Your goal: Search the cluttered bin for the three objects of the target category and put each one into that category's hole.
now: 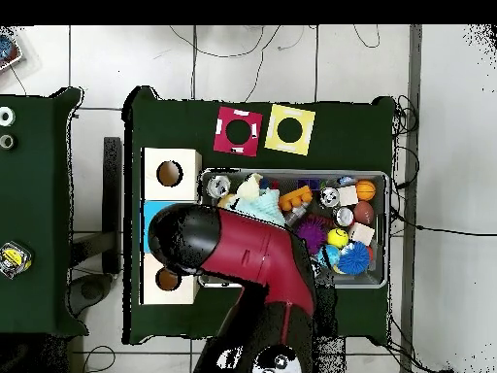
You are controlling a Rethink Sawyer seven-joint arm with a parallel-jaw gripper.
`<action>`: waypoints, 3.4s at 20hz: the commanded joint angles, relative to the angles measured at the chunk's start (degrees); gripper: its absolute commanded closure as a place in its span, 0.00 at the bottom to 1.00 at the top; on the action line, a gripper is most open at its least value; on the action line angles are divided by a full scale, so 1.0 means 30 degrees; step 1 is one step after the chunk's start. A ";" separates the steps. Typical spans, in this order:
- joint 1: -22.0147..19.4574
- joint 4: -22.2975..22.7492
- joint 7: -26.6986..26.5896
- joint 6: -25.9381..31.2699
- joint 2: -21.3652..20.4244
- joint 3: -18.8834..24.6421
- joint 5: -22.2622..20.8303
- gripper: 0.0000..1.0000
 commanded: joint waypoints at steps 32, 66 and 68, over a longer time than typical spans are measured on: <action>0.3398 0.0553 0.9001 -0.2972 0.2616 0.0928 0.3641 1.00; 0.3176 0.0855 0.8149 -0.4591 0.3664 0.1286 0.3941 1.00; 0.3090 0.1031 0.7993 -0.4967 0.3795 0.1397 0.3998 1.00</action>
